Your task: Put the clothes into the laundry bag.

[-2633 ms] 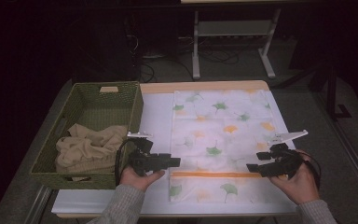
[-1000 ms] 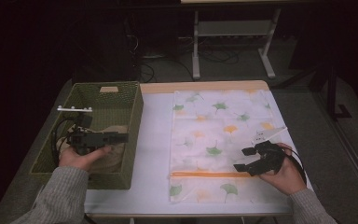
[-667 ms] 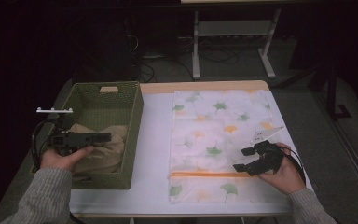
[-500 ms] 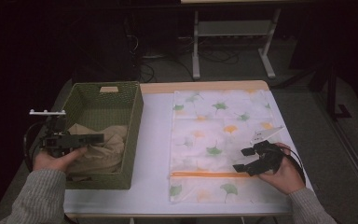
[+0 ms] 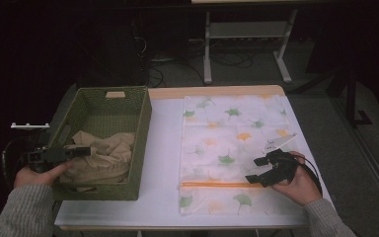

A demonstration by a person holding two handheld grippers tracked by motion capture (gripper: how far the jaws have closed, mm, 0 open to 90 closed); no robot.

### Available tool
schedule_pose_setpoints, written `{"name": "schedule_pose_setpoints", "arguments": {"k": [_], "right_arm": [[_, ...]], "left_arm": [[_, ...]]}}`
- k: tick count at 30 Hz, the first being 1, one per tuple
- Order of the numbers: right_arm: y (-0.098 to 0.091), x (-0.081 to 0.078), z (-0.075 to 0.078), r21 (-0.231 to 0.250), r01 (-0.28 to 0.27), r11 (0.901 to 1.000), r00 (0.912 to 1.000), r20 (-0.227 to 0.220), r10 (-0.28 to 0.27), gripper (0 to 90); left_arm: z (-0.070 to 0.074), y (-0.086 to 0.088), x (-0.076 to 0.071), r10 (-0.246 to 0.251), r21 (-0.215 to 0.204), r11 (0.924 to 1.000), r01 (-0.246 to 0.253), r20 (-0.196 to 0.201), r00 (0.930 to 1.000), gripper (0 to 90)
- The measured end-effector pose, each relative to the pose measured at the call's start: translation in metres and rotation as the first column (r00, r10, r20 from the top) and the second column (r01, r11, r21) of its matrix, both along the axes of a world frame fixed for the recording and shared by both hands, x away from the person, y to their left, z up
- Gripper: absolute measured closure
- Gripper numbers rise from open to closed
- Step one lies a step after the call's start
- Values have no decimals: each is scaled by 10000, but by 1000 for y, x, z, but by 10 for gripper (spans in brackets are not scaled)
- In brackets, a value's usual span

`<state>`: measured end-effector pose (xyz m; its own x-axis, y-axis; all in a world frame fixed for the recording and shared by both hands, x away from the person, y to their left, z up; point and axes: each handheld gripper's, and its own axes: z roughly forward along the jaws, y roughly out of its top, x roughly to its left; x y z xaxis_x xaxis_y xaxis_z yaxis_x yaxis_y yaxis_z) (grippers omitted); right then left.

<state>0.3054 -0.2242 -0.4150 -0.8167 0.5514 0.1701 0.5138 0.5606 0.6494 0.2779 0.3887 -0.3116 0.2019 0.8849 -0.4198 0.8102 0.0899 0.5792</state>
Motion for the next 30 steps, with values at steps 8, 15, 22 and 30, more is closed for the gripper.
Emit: {"name": "schedule_pose_setpoints", "arguments": {"k": [8,15,22,30], "right_arm": [[1,0,-1,21,-61,10000,10000,-74,62,237],[2,0,-1,46,-217,9998,9986,-484,219,293],[2,0,-1,-3,-130,9999,9990,-423,130,256],[2,0,-1,-75,-199,9998,9993,-316,196,255]], "left_arm": [[-10,13,0,803,863,9936,-734,-796,9936,252],[-24,4,10,32,270,9996,18,-1841,9829,168],[-29,-11,24,-171,440,9986,280,-2315,9727,163],[-39,-31,40,-299,1337,9886,688,-2735,9614,352]]}}
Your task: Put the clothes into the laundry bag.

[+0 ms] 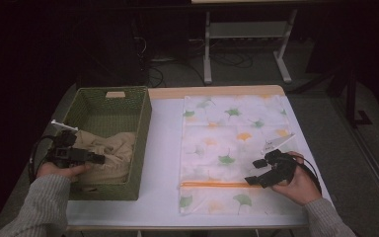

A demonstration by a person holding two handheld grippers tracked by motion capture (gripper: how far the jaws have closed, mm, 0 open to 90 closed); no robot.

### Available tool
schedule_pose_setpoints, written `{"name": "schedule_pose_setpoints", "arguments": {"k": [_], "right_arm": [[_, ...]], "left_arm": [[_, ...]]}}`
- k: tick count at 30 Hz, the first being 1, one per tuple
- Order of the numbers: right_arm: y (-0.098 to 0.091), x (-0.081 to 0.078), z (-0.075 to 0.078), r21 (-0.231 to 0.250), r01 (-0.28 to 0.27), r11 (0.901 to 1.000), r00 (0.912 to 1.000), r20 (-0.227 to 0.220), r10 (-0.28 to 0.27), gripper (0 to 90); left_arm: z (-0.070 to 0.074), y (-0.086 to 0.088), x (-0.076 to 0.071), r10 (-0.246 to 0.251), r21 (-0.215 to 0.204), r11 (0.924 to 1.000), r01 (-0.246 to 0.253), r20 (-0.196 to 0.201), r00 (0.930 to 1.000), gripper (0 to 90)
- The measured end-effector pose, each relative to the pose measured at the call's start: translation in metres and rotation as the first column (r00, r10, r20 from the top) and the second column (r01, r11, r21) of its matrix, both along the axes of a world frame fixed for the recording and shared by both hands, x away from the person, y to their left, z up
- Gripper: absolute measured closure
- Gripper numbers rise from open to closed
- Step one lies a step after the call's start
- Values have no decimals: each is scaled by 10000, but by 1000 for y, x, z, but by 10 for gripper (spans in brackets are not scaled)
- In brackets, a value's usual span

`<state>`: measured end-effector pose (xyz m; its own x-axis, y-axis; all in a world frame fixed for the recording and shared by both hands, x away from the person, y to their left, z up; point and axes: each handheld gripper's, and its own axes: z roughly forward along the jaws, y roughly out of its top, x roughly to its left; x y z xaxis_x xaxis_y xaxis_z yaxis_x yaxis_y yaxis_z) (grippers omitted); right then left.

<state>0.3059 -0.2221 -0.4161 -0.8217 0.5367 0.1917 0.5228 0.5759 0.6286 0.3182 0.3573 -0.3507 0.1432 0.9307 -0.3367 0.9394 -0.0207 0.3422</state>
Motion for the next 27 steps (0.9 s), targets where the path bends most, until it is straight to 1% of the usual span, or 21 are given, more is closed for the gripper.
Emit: {"name": "schedule_pose_setpoints", "arguments": {"k": [2,5,7,8,10,11,13,15,17,18,20,22,23,24,26,27], "right_arm": [[-1,0,1,-27,0,10000,10000,13,0,256],[-3,0,2,-27,36,10000,10000,64,-36,262],[-4,-1,7,-356,54,9994,9997,250,-45,263],[-4,-1,10,-414,20,9991,9995,307,-7,264],[-4,-1,16,-374,-56,9993,9991,407,71,271],[-3,-1,19,-475,-99,9988,9987,504,123,272],[-2,0,24,-520,-197,9985,9980,586,228,280],[0,1,26,-563,-301,9980,9977,591,334,285],[2,2,24,-612,-386,9974,9979,501,417,307],[3,3,22,-720,-442,9964,9978,456,476,313],[5,5,17,-862,-499,9950,9981,319,528,335],[6,6,13,-956,-594,9936,9980,162,612,367],[7,7,10,-1059,-706,9919,9972,183,730,383],[7,7,8,-1108,-754,9910,9970,96,769,388],[8,7,2,-1551,-786,9848,9968,-12,793,412],[8,7,0,-1651,-838,9827,9965,-73,837,433]], "left_arm": [[-2,-6,5,-224,375,9990,233,-231,9995,439],[-5,-13,11,-463,621,9969,486,-375,9982,572],[-8,-15,13,-516,593,9968,544,-469,9976,655],[-9,-15,13,-559,556,9967,585,-477,9973,681],[-9,-15,13,-579,439,9973,596,-398,9975,727],[-8,-15,12,-590,362,9975,603,-382,9975,743],[-7,-13,9,-602,140,9981,606,-295,9978,762],[-6,-11,6,-654,-145,9978,651,-184,9977,773],[-4,-8,2,-690,-566,9960,689,7,9976,778],[-3,-7,0,-660,-841,9942,666,105,9978,780],[-1,-4,-4,-743,-1314,9882,781,337,9967,783],[1,-2,-7,-810,-1622,9827,889,546,9952,785],[2,-2,-9,-842,-1737,9803,939,624,9945,787],[4,-1,-10,-927,-1930,9755,1058,757,9928,787],[5,-1,-14,-1082,-2025,9710,1270,1015,9889,788],[6,-1,-15,-1058,-2108,9694,1260,1046,9889,789]]}}
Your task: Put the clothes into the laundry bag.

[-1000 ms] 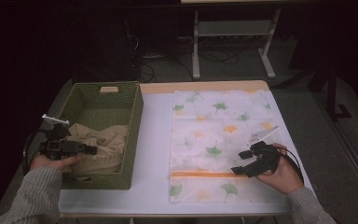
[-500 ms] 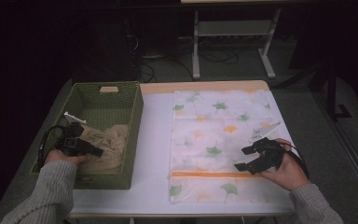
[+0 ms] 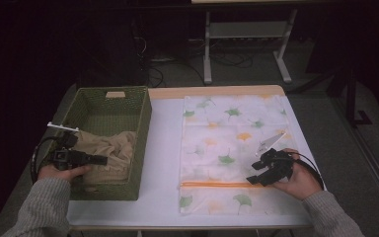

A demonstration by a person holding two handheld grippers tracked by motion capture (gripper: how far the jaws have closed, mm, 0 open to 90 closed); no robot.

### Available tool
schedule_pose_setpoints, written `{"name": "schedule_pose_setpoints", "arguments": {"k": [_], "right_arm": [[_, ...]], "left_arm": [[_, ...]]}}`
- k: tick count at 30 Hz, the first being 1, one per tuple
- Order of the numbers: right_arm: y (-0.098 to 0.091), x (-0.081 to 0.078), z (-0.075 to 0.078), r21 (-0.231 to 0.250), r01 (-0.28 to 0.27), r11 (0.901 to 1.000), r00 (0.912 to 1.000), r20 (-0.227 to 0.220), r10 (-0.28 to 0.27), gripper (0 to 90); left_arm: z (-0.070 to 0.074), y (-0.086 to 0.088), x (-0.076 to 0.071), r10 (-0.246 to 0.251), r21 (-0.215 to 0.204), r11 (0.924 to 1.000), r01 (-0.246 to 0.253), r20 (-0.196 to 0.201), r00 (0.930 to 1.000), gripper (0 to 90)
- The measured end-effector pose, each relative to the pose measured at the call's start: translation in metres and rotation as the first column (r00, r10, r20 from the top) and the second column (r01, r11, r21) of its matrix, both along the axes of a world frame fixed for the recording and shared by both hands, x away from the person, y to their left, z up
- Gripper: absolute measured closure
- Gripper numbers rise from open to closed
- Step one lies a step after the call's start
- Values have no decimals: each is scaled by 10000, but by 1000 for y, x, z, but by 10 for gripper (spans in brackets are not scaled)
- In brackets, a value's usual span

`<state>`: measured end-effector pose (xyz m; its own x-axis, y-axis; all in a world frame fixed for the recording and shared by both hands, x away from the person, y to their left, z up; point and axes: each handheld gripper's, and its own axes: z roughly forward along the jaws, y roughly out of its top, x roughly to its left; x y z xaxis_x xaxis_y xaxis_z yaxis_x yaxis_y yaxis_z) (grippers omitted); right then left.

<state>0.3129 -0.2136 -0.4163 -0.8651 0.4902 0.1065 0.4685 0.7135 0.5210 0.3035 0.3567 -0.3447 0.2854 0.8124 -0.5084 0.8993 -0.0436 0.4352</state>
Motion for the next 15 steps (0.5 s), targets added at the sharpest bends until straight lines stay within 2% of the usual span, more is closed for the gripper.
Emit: {"name": "schedule_pose_setpoints", "arguments": {"k": [3,7,9,11,15], "right_arm": [[5,-1,-3,-340,-217,9992,9998,37,219,490],[9,0,-9,-636,-552,9964,9984,91,559,542],[9,1,-12,-828,-532,9951,9985,57,539,555],[9,2,-15,-947,-554,9940,9984,69,563,559],[12,1,-20,-878,-745,9933,9969,172,763,510]], "left_arm": [[5,2,-3,56,-544,9985,-46,185,9998,794],[7,5,-7,204,-940,9954,-164,424,9989,798],[6,8,-9,292,-1113,9935,-240,460,9985,799],[5,10,-11,337,-1300,9912,-263,545,9979,800],[4,11,-13,314,-1539,9879,-201,716,9969,801]]}}
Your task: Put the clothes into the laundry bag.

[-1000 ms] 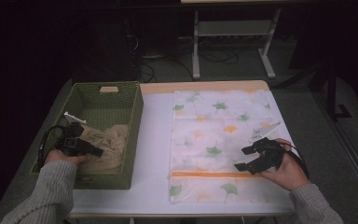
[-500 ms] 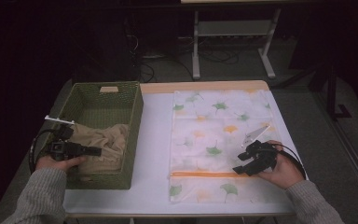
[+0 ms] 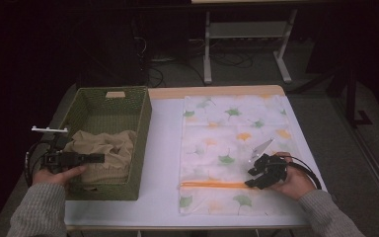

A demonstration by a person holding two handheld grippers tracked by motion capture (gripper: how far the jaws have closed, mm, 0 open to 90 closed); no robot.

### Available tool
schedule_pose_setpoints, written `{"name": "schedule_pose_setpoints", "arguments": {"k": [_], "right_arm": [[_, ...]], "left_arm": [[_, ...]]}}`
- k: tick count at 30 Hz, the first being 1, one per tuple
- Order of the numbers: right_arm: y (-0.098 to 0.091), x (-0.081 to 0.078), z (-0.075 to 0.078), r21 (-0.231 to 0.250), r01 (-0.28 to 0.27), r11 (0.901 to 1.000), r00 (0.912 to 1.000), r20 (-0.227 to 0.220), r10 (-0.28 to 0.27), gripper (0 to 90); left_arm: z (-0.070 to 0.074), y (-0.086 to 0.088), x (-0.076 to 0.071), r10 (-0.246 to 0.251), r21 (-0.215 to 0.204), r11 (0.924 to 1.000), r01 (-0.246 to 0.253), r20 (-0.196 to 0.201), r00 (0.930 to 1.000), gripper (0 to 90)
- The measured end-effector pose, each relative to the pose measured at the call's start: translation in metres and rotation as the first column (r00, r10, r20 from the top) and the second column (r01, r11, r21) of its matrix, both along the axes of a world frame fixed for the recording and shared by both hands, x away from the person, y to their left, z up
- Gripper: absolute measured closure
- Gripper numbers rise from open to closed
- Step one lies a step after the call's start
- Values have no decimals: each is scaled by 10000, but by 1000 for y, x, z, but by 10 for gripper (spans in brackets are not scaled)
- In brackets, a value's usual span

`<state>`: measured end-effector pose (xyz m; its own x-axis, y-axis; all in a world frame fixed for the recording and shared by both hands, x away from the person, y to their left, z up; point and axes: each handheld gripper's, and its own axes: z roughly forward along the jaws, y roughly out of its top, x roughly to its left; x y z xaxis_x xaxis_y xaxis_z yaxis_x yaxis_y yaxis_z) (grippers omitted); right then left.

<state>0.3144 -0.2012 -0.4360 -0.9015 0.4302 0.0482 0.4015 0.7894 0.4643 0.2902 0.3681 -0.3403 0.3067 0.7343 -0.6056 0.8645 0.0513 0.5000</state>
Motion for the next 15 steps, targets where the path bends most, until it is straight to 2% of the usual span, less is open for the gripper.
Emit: {"name": "schedule_pose_setpoints", "arguments": {"k": [3,6,12,15], "right_arm": [[6,-2,-2,-149,-185,9997,9988,460,192,513],[10,-4,-2,-85,-306,9995,9972,686,311,605],[14,0,-1,-101,-270,9996,9969,735,277,824],[15,4,1,-227,-143,9996,9984,537,155,869]], "left_arm": [[-1,2,-1,111,-155,9998,-110,33,9999,801],[-2,4,-2,199,-247,9995,-197,78,9998,801],[-3,5,-5,205,-389,9990,-199,151,9997,802],[-2,4,-6,218,-393,9990,-211,169,9996,802]]}}
